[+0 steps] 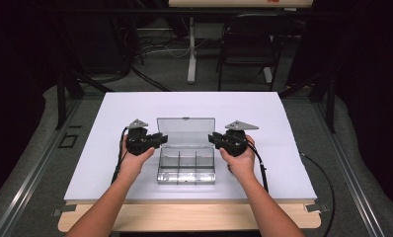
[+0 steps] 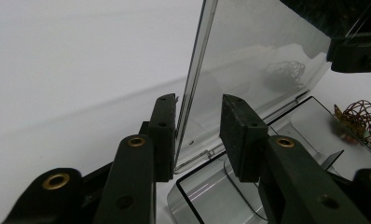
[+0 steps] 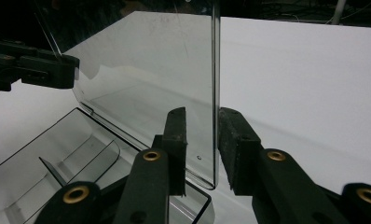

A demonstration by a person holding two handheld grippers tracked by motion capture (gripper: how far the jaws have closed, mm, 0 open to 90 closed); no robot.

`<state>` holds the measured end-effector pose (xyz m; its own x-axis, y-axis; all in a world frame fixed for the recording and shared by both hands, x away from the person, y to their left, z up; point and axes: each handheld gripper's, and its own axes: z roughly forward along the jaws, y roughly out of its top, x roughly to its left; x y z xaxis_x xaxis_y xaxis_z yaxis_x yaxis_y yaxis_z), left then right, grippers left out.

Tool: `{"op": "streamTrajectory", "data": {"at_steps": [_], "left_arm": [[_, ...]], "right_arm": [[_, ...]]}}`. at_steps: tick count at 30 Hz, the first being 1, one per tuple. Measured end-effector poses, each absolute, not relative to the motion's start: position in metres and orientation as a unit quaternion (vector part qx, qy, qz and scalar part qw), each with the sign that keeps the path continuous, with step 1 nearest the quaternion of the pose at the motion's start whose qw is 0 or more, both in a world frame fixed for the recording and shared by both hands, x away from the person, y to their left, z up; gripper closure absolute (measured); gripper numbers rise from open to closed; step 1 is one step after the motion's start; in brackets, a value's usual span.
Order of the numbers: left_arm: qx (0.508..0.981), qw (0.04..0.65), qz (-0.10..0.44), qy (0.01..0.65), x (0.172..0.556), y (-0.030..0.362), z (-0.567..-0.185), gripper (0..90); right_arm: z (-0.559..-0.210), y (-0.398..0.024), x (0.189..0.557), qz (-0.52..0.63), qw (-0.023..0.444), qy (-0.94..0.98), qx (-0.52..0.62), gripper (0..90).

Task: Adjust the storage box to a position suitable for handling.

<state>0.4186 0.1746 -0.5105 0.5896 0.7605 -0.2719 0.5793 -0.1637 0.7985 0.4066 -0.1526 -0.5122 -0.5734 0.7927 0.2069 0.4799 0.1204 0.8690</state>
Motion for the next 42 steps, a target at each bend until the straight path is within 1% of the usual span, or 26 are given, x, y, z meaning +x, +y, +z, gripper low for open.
{"op": "streamTrajectory", "data": {"at_steps": [22, 36, 42], "left_arm": [[0.754, 0.469, 0.103, 0.448, 0.424, 0.174, -0.515, 71.0], [0.751, 0.47, 0.098, 0.454, 0.429, 0.174, -0.519, 71.2], [0.747, 0.473, 0.095, 0.457, 0.431, 0.173, -0.521, 69.2]], "right_arm": [[-0.516, -0.152, 0.414, 0.501, 0.153, 0.725, 0.447, 72.1], [-0.519, -0.151, 0.419, 0.502, 0.147, 0.721, 0.455, 70.6], [-0.521, -0.15, 0.421, 0.506, 0.14, 0.716, 0.46, 69.6]]}}
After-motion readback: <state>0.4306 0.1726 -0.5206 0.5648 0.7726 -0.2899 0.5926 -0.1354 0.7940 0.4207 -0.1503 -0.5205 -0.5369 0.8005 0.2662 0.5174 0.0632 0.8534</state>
